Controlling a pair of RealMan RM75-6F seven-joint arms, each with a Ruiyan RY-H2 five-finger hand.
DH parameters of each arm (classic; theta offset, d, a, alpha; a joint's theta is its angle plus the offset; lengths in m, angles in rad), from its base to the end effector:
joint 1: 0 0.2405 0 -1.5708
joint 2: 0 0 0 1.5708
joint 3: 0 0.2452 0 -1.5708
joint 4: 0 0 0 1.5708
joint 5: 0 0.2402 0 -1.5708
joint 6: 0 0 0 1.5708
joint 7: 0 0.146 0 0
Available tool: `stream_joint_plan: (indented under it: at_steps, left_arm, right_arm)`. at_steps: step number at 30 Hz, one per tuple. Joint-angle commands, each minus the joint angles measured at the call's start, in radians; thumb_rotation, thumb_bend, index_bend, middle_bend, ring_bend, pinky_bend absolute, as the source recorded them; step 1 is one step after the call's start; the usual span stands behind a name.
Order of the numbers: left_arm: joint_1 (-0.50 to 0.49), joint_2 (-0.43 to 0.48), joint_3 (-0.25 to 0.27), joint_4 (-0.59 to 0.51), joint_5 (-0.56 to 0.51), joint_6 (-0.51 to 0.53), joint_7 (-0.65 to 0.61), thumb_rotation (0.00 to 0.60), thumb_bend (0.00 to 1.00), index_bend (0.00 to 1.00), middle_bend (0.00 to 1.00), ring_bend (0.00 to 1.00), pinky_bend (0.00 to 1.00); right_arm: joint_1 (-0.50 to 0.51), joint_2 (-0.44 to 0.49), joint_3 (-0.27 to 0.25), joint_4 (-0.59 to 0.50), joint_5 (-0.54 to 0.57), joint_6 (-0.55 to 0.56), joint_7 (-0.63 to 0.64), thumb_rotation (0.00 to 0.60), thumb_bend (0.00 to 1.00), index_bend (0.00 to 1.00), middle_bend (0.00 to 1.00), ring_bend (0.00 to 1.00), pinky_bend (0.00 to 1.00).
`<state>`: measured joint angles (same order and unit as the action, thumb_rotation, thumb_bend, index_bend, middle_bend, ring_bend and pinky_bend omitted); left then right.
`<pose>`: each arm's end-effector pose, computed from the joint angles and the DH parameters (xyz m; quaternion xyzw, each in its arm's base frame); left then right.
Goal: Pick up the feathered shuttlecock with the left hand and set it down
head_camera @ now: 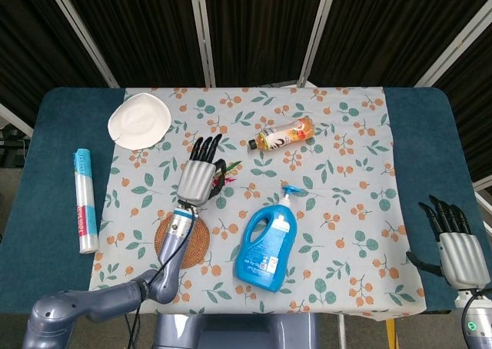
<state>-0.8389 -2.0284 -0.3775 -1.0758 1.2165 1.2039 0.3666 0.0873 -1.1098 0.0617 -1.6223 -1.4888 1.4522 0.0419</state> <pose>-0.0519 0.3651 -0.1013 -0.6383 -0.3404 -0.5059 0.4698 -0.3136 -0.1882 0.1265 0.5864 -0.4084 0.3956 0.5769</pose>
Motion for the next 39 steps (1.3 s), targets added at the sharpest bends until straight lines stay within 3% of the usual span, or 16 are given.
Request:
stream_joint_plan:
  at_steps: [1,13,28,39]
  left_arm:
    - [0.061,0.106,-0.016,-0.175,-0.022,0.039,0.015,0.600,0.50,0.61,0.00,0.00,0.00]
    - [0.149,0.237,0.001,-0.356,-0.062,0.060,-0.019,0.600,0.50,0.61,0.00,0.00,0.00]
    - [0.208,0.329,0.045,-0.402,-0.092,0.045,-0.054,0.600,0.50,0.62,0.00,0.00,0.00]
    - [0.212,0.338,0.052,-0.412,-0.081,0.054,-0.079,0.600,0.50,0.62,0.00,0.00,0.00]
  right_arm:
    - [0.000,0.000,0.000,0.000,0.000,0.000,-0.002,0.600,0.09,0.11,0.00,0.00,0.00]
    - [-0.001,-0.002,-0.002,-0.005,-0.001,0.000,-0.011,0.600,0.09,0.11,0.00,0.00,0.00]
    - [-0.004,-0.005,-0.004,-0.006,-0.007,0.006,-0.025,0.600,0.09,0.11,0.00,0.00,0.00]
    - [-0.006,-0.005,-0.004,-0.006,-0.005,0.007,-0.027,0.600,0.09,0.11,0.00,0.00,0.00]
